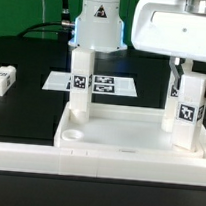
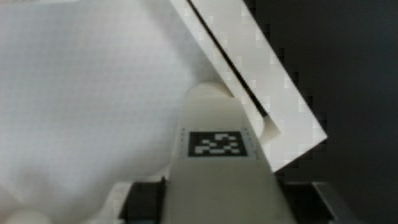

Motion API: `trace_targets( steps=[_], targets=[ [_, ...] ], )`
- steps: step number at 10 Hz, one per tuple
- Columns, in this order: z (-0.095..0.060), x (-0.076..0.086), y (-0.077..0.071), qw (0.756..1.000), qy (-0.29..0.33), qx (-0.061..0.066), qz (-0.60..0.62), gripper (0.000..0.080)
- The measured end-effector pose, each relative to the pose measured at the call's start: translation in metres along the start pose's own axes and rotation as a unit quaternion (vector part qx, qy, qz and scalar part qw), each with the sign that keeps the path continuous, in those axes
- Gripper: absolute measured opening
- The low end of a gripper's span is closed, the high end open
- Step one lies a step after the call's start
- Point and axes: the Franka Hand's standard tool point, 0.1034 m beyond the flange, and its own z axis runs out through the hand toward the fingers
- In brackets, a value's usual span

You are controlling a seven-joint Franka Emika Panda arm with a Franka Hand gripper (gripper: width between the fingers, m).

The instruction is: Assemble desk

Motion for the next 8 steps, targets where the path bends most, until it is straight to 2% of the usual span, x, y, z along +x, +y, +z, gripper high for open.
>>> trace_targets(
  steps=[3, 6, 8],
  targets=[
    [-0.0001, 0.0006, 0.0008, 0.994, -0.013, -0.006, 0.108, 0.0291],
    [0.0003, -0.0014, -0.0015, 0.977, -0.012, -0.006, 0.215, 0.0291],
    [0.0004, -0.0015, -0.0018, 0.971, -0.011, -0.006, 0.238, 0.0291]
  ],
)
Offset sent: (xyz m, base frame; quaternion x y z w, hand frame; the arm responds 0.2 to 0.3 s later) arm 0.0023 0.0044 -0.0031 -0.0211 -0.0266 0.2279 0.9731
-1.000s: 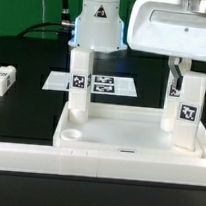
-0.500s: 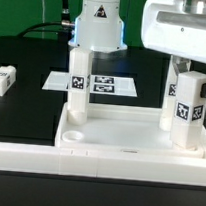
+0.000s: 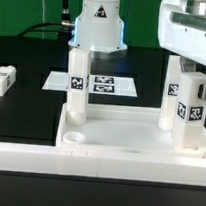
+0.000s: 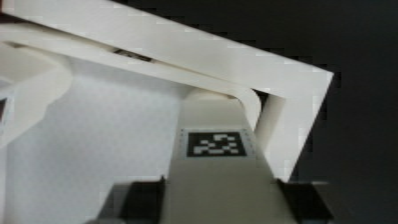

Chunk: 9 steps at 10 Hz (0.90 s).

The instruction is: Assemble desk

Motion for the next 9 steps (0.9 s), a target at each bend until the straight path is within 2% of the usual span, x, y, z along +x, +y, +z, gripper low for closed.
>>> trace_targets(
  steps=[1, 2, 3, 4, 5, 6, 9],
  targets=[
    [0.0001, 0.0, 0.0001, 1.0, 0.0, 0.0, -0.017, 0.0291],
    [0.0001, 0.0, 0.0001, 1.0, 0.0, 0.0, -0.019, 0.0451],
    [0.0001, 0.0003, 0.0003, 0.999, 0.0, -0.001, -0.032, 0.0576],
    [0.0002, 0.0008, 0.0004, 0.996, 0.001, -0.001, -0.09, 0.0576],
    [0.0002, 0.0007, 0.0004, 0.993, 0.001, -0.001, -0.122, 0.0633],
    [0.0002, 0.0009, 0.0004, 0.986, 0.001, -0.001, -0.167, 0.0646],
    [0.0002, 0.0014, 0.0004, 0.964, 0.001, -0.001, -0.266, 0.0648]
  ],
)
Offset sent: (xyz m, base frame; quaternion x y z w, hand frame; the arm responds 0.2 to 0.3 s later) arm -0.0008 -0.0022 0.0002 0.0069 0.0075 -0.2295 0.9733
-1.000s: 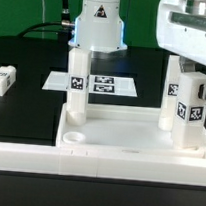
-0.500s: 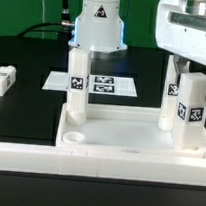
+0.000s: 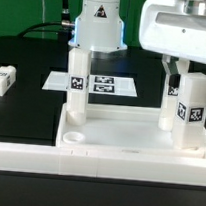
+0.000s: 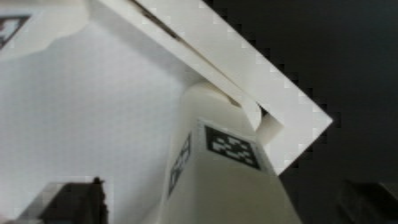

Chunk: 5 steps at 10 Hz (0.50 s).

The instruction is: Assemble desk

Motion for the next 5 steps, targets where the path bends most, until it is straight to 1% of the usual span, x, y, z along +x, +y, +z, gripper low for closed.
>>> trace_targets(
  steps=[2, 3, 5],
  targets=[
    [-0.0007, -0.001, -0.0017, 0.997, 0.001, 0.0, -0.072, 0.0648],
    [-0.0008, -0.0011, -0.002, 0.992, 0.004, -0.004, -0.123, 0.0648],
    [-0.001, 0.0009, -0.001, 0.977, 0.004, -0.004, -0.212, 0.0648]
  ],
)
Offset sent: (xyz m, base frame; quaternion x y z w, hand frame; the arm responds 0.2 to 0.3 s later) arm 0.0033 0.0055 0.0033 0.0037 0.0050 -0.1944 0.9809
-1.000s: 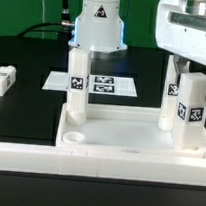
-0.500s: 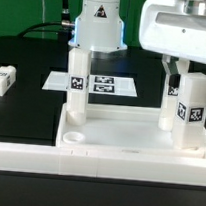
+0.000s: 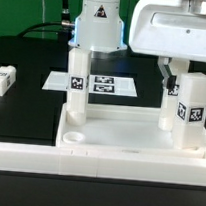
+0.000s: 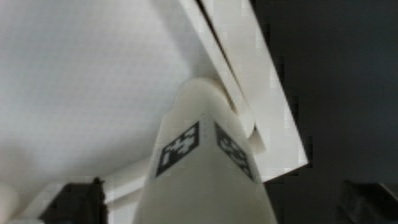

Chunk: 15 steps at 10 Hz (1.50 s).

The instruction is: Assemble desk

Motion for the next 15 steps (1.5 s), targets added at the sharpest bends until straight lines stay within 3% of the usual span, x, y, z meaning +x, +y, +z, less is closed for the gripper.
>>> trace_targets(
  steps=[6, 8, 11, 15],
  targets=[
    [0.0004, 0.001, 0.0031, 0.989, 0.001, -0.009, -0.149, 0.0636],
    [0.0004, 0.001, 0.0032, 0.989, 0.001, -0.009, -0.148, 0.0284],
    [0.0005, 0.0009, 0.0033, 0.992, 0.001, -0.009, -0.129, 0.0288],
    [0.001, -0.0002, 0.0028, 0.998, 0.0, -0.005, 0.057, 0.0288]
  ],
)
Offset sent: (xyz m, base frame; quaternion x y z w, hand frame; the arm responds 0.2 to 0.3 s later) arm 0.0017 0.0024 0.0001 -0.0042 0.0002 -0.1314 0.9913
